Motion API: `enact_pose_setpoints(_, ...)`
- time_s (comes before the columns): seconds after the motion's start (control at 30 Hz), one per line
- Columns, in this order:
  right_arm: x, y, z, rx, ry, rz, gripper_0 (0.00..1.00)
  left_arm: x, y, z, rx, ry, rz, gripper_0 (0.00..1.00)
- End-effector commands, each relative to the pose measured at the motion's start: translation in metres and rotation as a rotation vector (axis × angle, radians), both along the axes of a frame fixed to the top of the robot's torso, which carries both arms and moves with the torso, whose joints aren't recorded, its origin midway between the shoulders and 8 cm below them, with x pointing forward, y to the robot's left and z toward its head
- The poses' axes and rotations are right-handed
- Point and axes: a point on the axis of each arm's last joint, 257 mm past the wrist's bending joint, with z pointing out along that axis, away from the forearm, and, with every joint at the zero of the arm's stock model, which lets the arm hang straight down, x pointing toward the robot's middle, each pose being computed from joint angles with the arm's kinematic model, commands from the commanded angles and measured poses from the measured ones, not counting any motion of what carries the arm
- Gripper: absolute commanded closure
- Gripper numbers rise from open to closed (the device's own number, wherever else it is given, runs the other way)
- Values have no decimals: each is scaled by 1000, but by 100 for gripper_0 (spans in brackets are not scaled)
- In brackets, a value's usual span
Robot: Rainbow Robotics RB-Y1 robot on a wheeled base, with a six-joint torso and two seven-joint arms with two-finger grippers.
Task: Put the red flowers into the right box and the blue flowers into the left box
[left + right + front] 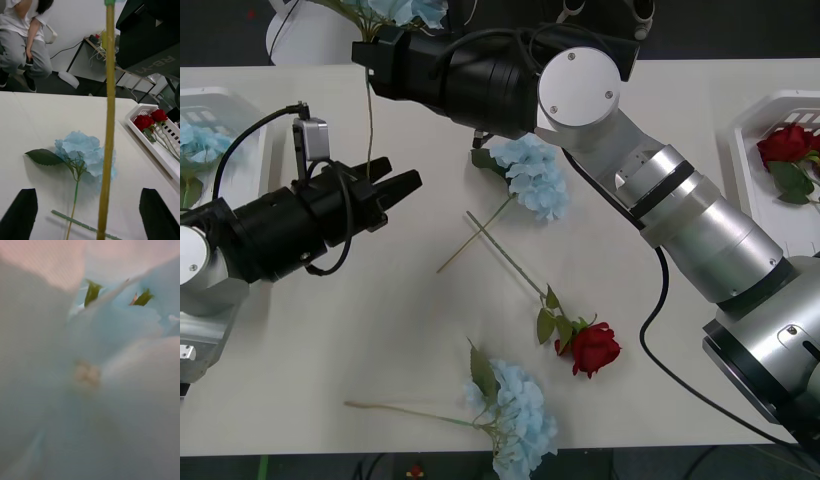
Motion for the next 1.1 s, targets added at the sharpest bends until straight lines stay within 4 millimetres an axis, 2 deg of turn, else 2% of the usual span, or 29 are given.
enact_pose_setpoints(0.03, -21, 21, 27, 43, -42, 41, 100, 2, -28, 37, -9, -99, -34, 85)
enact_pose_setpoints(0.07, -22, 22, 28, 44, -41, 43, 100, 3, -28, 39, -14, -101, -35, 96)
enact_pose_setpoints(0.1, -20, 20, 27, 42, -43, 40, 100, 4, -29, 41, -15, -103, -34, 100)
enact_pose_setpoints(0.6, -18, 18, 27, 42, -41, 33, 100, 10, -18, 50, -42, -103, -5, 100)
enact_pose_setpoints(0.63, -18, 18, 27, 42, -41, 33, 96, 10, -18, 51, -46, -102, -6, 100)
enact_pose_setpoints(0.67, -17, 17, 28, 45, -39, 31, 76, 10, -17, 51, -46, -102, -3, 100)
enact_pose_setpoints(0.73, -16, 15, 27, 44, -37, 29, 61, 10, -16, 52, -50, -100, -4, 100)
enact_pose_setpoints(0.77, -15, 14, 27, 45, -34, 26, 49, 10, -16, 52, -54, -100, -3, 100)
enact_pose_setpoints(0.87, -11, 10, 27, 45, -32, 16, 32, 11, -12, 53, -56, -101, 4, 100)
enact_pose_setpoints(1.0, -8, 5, 27, 44, -27, 10, 24, 15, 1, 57, -62, -105, 32, 100)
enact_pose_setpoints(1.1, -3, -3, 25, 33, -32, -3, 21, 25, 32, 56, -22, -108, 88, 100)
